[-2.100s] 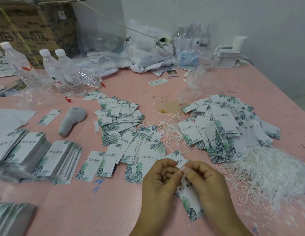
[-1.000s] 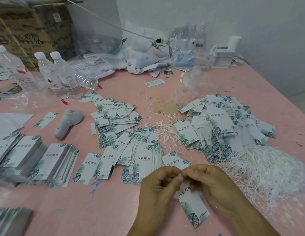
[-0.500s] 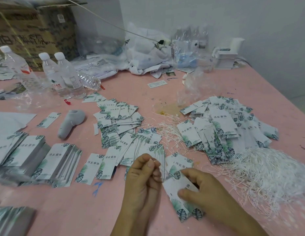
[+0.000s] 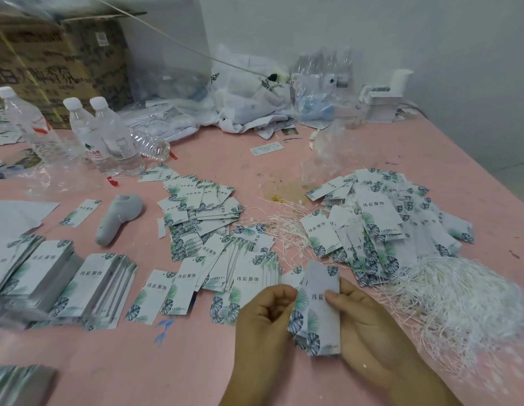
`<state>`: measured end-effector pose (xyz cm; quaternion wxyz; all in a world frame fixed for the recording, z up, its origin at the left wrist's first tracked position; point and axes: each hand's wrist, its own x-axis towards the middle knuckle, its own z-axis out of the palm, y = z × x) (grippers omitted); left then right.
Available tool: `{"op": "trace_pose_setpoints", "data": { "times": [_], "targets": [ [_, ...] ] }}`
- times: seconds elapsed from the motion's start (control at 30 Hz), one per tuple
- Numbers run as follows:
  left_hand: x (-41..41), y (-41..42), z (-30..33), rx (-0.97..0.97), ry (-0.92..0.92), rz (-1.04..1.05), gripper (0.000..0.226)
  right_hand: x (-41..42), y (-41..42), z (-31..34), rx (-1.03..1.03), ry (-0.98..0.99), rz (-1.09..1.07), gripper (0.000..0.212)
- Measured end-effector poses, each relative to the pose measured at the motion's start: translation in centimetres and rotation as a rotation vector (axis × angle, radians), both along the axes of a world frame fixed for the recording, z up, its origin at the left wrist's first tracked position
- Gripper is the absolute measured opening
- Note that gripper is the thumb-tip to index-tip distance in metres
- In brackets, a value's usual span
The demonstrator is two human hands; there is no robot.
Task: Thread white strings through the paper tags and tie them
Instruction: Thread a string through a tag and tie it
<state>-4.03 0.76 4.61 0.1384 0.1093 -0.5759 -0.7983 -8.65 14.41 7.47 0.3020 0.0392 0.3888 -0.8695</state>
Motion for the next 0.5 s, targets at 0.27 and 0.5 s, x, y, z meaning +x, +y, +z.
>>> {"op": "trace_pose_setpoints", "data": {
  "times": [0.27, 0.5],
  "targets": [
    [0.2, -0.1, -0.3, -0.608, 0.189, 0.152, 0.025, 0.2, -0.3, -0.7, -0.016, -0.111, 0.032, 0.034],
    [0.0, -0.2, -0.9, -0.478, 0.195, 0.120, 0.044, -0.1, -0.2, -0.8, -0.008, -0.144, -0.021, 0.034]
  ]
}}
